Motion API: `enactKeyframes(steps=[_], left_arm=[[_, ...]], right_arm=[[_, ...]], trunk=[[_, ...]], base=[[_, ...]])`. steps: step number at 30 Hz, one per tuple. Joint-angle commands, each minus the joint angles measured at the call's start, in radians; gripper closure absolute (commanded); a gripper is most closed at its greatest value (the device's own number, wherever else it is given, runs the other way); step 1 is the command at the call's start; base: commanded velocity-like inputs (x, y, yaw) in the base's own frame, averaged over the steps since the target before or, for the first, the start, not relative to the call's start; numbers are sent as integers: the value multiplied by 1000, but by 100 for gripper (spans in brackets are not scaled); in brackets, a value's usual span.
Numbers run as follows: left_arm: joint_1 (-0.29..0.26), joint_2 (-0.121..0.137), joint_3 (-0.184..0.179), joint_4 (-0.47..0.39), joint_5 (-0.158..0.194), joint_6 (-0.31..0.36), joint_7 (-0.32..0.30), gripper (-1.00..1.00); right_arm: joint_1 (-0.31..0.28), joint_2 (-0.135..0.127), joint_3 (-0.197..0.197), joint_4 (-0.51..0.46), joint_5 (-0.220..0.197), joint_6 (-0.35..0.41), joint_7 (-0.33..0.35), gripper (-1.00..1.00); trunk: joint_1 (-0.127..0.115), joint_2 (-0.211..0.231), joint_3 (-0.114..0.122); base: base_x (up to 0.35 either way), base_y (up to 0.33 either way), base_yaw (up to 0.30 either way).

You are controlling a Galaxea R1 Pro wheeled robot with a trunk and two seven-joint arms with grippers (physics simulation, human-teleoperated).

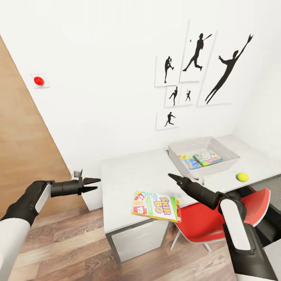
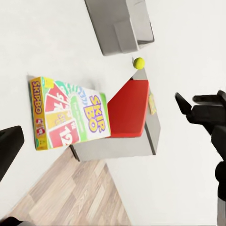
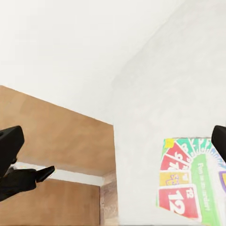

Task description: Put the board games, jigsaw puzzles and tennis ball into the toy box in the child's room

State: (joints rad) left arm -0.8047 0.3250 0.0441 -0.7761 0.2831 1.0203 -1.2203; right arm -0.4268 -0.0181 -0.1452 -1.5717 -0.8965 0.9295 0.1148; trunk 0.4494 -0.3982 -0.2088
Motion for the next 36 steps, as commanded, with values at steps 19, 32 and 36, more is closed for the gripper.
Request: enactKeyframes(steps=[19, 32, 36], left_arm=[[-1, -2, 0, 0, 2, 7, -2, -100], [-1, -3, 0, 0, 2, 6, -2, -100], [-1, -3, 0, 0, 2, 6, -2, -100]], right_arm=[[154, -40, -111, 9, 8, -63, 306, -100], [155, -51, -115, 12, 8, -82, 307, -100], [155, -51, -115, 12, 8, -83, 305, -100]], trunk=[[1, -2, 23], [1, -2, 25], [1, -2, 25]], base=[[0, -80, -102], [0, -7, -1], [0, 0, 0]])
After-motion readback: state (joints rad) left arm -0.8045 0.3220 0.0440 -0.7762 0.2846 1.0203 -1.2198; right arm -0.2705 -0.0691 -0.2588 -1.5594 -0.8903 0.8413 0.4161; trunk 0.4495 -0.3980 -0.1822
